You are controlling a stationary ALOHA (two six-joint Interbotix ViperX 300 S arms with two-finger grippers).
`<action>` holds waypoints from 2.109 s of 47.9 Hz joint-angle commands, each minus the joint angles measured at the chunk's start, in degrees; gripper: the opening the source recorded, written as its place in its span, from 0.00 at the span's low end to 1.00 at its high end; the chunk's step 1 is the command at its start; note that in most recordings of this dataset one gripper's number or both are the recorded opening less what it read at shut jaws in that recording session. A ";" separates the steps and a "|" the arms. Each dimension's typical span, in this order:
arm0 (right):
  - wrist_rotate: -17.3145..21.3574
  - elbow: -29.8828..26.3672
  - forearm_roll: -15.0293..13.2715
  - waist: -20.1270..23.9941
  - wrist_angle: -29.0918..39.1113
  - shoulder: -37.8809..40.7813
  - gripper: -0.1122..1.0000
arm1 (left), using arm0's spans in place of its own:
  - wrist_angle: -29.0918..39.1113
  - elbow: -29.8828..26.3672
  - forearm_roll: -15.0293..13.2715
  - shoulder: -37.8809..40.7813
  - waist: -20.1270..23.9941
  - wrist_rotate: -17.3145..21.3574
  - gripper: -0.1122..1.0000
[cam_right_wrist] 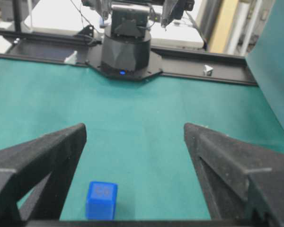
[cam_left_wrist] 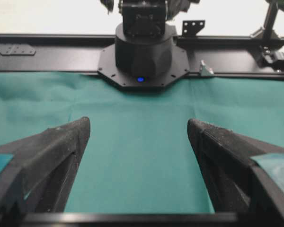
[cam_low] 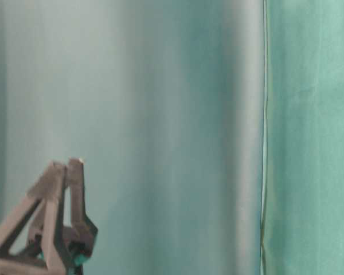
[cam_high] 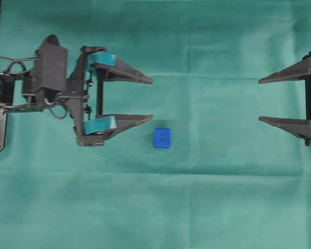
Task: Handover the blue block to the right arm after grasping it with the left arm, then place it in the designated position.
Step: 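Lower the left gripper around the blue cube and close on it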
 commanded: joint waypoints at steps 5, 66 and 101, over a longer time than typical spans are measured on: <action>-0.09 -1.49 -0.09 -0.18 -0.35 0.35 0.95 | 1.93 -3.25 0.26 0.79 0.18 -0.09 1.00; 0.00 -1.58 0.00 -0.18 1.14 0.70 0.95 | 56.78 -29.71 0.00 14.33 -0.44 -2.02 1.00; 0.00 -1.85 -0.09 -0.18 1.14 0.70 0.95 | 56.69 -29.44 0.00 14.24 -0.44 -2.11 1.00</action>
